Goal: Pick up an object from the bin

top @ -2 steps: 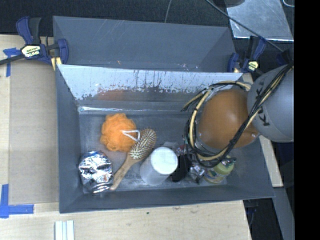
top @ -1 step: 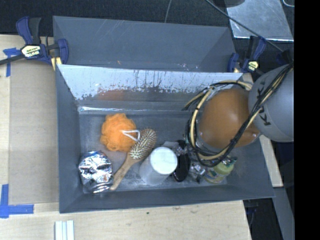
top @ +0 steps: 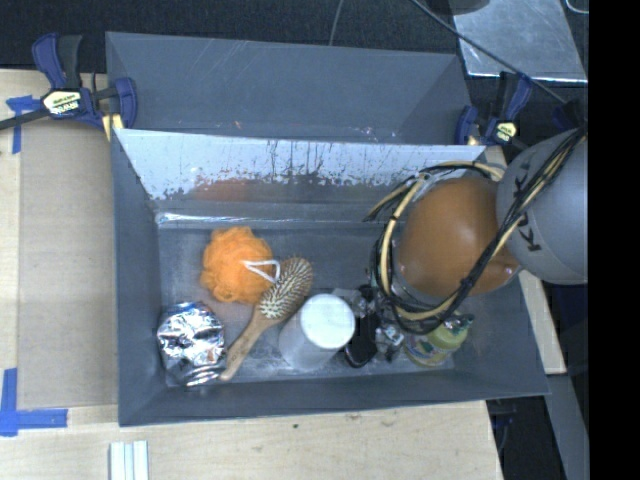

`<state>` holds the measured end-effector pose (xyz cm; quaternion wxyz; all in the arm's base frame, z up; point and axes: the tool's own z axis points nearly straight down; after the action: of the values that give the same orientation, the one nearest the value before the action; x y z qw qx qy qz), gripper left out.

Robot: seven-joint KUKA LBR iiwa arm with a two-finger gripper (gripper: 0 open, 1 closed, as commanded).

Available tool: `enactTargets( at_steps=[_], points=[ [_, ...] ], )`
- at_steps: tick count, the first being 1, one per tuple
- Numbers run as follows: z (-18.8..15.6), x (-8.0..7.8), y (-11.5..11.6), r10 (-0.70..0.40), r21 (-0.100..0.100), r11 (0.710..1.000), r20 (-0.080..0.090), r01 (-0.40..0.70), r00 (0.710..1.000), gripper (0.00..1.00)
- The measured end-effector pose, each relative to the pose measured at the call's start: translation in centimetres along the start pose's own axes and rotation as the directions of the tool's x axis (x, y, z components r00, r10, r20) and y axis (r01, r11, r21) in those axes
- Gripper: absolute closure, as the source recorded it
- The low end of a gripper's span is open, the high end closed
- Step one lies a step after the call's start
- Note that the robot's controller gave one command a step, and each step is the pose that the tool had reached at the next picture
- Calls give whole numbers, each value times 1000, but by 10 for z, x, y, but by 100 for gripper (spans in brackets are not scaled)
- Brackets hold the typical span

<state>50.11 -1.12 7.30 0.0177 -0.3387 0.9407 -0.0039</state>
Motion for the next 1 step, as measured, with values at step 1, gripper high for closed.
enactTargets(
  at_steps=[1],
  points=[
    [0, 0, 0, 0, 0, 1000, 0, 0, 1000, 100]
  ],
)
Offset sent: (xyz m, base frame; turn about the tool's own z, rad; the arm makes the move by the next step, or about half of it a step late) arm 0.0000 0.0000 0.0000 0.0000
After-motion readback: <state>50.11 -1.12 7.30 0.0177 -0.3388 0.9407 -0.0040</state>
